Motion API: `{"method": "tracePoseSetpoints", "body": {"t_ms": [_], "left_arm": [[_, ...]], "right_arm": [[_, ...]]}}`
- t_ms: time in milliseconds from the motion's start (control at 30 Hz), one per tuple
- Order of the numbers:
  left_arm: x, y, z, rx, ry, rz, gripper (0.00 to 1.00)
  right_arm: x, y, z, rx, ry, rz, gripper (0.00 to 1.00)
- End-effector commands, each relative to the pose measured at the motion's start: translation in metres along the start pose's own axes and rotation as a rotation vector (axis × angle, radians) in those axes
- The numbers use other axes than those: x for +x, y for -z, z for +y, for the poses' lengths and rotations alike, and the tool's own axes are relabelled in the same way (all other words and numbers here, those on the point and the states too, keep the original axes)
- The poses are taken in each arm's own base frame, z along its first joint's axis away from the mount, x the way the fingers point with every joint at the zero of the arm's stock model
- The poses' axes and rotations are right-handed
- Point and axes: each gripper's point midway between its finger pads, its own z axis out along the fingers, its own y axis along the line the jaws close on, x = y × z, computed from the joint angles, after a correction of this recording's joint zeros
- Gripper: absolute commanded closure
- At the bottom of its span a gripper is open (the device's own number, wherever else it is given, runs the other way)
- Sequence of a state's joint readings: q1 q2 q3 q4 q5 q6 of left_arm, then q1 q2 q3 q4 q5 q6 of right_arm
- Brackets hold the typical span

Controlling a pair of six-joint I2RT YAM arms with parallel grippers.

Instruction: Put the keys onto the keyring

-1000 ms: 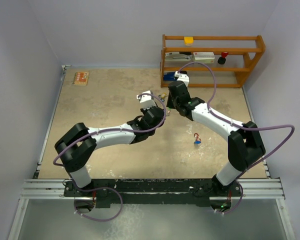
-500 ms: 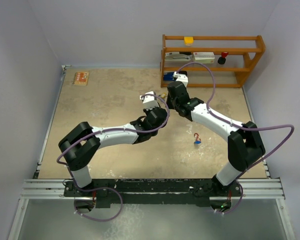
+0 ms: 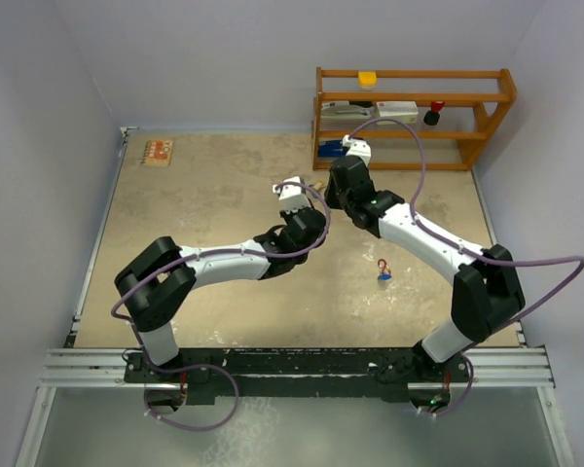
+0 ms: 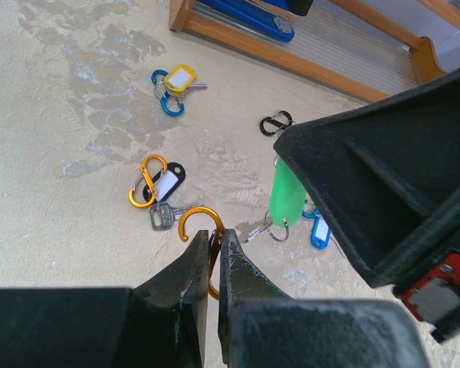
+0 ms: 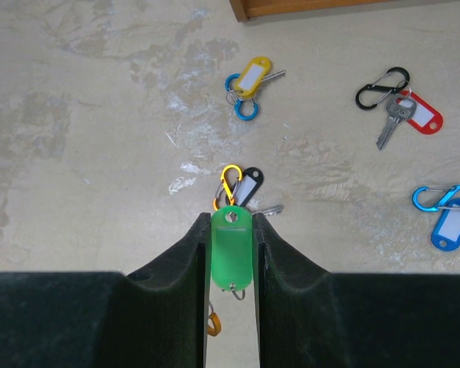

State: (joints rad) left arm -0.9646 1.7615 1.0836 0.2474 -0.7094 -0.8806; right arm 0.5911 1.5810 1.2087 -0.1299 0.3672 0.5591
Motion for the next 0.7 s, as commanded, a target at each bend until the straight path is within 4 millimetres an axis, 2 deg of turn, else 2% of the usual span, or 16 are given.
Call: {"method": "tracePoseSetpoints", "body": {"t_ms": [0,433,667], "left_arm": [[-0.021,-0.001,-0.028,0.074,0.071,-0.035,1.0],[-0.041,0.0,-0.019,0.135,0.126,-0.014,1.0],[-0.043,-0.001,-0.017,0.197,0.183,0.032,1.0]], "right_arm": [[-0.019,0.017,0.01,-0.057,-0.034,-0.061,0.8],[-0.019,0.023,0.011,-0.088,-0.02,-0.081,0.8],[-0.017,0.023,0.011,-0.104,-0.011,-0.091,0.8]]}}
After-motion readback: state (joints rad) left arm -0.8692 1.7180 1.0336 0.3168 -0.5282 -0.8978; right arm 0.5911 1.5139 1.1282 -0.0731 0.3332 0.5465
